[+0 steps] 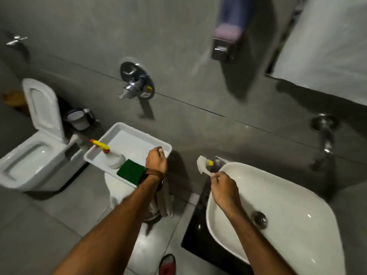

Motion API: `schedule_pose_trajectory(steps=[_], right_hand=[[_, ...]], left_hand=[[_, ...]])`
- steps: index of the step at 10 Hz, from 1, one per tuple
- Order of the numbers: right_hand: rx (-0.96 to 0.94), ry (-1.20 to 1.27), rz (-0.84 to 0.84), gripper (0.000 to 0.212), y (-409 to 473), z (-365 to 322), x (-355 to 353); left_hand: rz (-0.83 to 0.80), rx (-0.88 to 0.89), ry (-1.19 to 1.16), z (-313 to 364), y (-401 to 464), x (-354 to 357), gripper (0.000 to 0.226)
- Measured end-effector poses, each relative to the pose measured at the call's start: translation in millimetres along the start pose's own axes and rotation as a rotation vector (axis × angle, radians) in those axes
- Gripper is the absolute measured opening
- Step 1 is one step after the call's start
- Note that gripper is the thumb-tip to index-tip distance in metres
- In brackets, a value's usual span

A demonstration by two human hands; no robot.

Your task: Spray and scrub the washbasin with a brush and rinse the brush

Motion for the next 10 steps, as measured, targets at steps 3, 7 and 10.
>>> schedule_pose_trajectory(steps=[3,7,10], right_hand=[[-0.092,-0.110,-0.335,0.040,105,-96,194],[0.049,0.047,-0.517,0.029,198,-100,389],[-0.053,0.049,-0.498,0.047,205,-93,393]], left_hand=[[0.312,-0.450,-0.086,-185,91,-31,0.050],[0.373,-0.618,-0.170,-296,143,52,0.065],[0.400,-0.639,-0.183,-304,142,65,0.081]])
Point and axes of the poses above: each hand's wrist, its own y-axis towards the middle knuckle, its own x-axis out of the palm, z = x × y, the point moved 6 cm from there along y, towards the middle knuckle, and after that the axes turned 11 degrees about y, right-handed, at the moved point
